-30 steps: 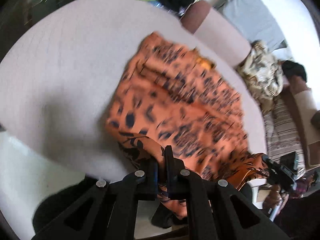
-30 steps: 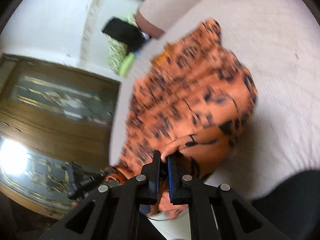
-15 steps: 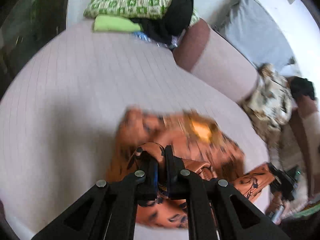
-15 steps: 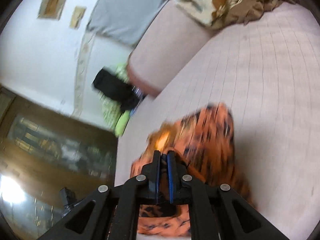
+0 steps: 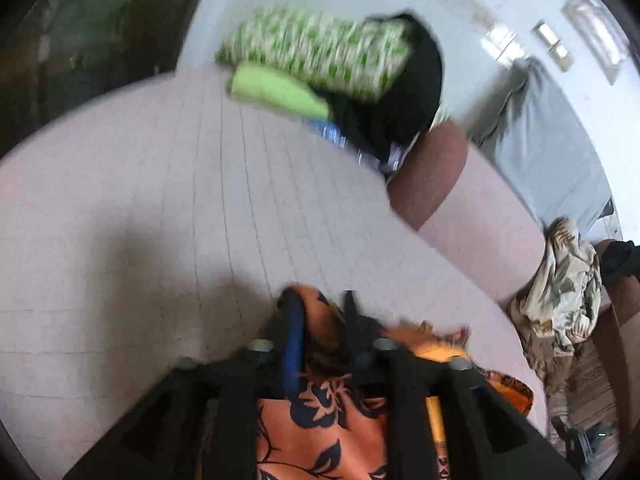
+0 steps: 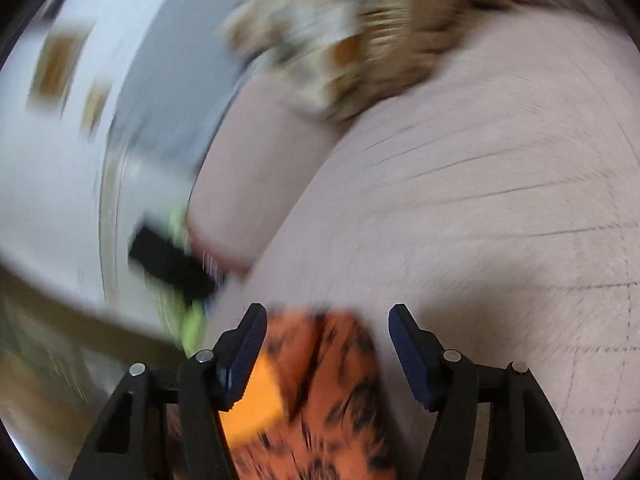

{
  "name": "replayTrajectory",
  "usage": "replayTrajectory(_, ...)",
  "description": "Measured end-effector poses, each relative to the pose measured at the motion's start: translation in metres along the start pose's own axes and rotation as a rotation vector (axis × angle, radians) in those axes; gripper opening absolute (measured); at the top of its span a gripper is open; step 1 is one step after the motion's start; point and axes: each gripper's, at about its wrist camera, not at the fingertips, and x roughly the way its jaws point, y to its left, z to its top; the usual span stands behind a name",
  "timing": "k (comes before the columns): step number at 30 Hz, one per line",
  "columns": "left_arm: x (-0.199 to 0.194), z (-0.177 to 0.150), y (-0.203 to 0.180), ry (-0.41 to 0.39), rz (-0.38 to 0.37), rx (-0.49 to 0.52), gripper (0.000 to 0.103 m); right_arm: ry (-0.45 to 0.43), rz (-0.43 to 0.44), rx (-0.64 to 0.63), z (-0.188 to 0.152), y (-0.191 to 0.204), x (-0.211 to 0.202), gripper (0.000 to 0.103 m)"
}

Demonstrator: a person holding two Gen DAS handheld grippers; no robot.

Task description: Fold small clothes

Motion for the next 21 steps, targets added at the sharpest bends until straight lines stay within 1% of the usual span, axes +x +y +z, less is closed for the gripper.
replayTrajectory(1, -0.013, -0.002, -0.004, -0.062, 0.026, 0.01, 0.068, 0.048, 0.0, -0.09, -0.012, 0.023, 0.008, 0.067)
replayTrajectory(2, -0.03, -0.005, -0.008, -0.149, 0.055, 0.011, 0.086, 0.1, 0.003, -0.172, -0.027, 0.044, 0.018, 0.066)
replayTrajectory(3, -0.044, -0.011, -0.01, -0.227, 0.071, 0.009, 0.089, 0.159, 0.009, -0.247, -0.045, 0.065, 0.03, 0.065)
replayTrajectory(4, -0.054, -0.014, -0.011, -0.275, 0.082, 0.008, 0.091, 0.222, 0.018, -0.316, -0.065, 0.086, 0.044, 0.065)
replayTrajectory(5, -0.063, -0.02, -0.012, -0.31, 0.104, 0.013, 0.094, 0.273, 0.024, -0.37, -0.083, 0.103, 0.057, 0.065)
replayTrajectory(6, -0.066, -0.023, -0.008, -0.309, 0.12, 0.024, 0.094, 0.333, 0.028, -0.433, -0.106, 0.123, 0.073, 0.065)
replayTrajectory(8, -0.064, -0.029, -0.002, -0.282, 0.167, 0.042, 0.094, 0.396, 0.033, -0.508, -0.139, 0.146, 0.098, 0.065)
replayTrajectory(9, -0.053, -0.029, 0.005, -0.223, 0.239, 0.044, 0.094, 0.426, 0.032, -0.552, -0.156, 0.163, 0.115, 0.065)
replayTrajectory(10, -0.04, -0.028, 0.011, -0.159, 0.289, 0.043, 0.094, 0.442, 0.027, -0.577, -0.167, 0.172, 0.125, 0.065)
replayTrajectory(11, -0.026, -0.026, 0.022, -0.075, 0.32, 0.036, 0.094, 0.455, 0.02, -0.596, -0.175, 0.179, 0.137, 0.064)
replayTrajectory(12, -0.017, -0.026, 0.03, -0.031, 0.333, 0.015, 0.094, 0.472, 0.008, -0.618, -0.181, 0.189, 0.152, 0.062)
replayTrajectory(14, -0.009, -0.024, 0.046, 0.013, 0.347, -0.042, 0.094, 0.482, -0.063, -0.672, -0.184, 0.206, 0.187, 0.059)
replayTrajectory(15, -0.007, -0.021, 0.054, 0.036, 0.329, -0.073, 0.094, 0.468, -0.103, -0.696, -0.182, 0.215, 0.205, 0.059)
replayTrajectory(17, -0.005, -0.016, 0.061, 0.067, 0.304, -0.09, 0.094, 0.411, -0.13, -0.698, -0.165, 0.23, 0.233, 0.056)
replayTrajectory(19, -0.004, -0.013, 0.064, 0.064, 0.312, -0.075, 0.094, 0.329, -0.161, -0.603, -0.13, 0.237, 0.261, 0.052)
replayTrajectory(21, -0.008, -0.019, 0.063, 0.07, 0.339, -0.046, 0.094, 0.234, -0.189, -0.469, -0.098, 0.237, 0.273, 0.052)
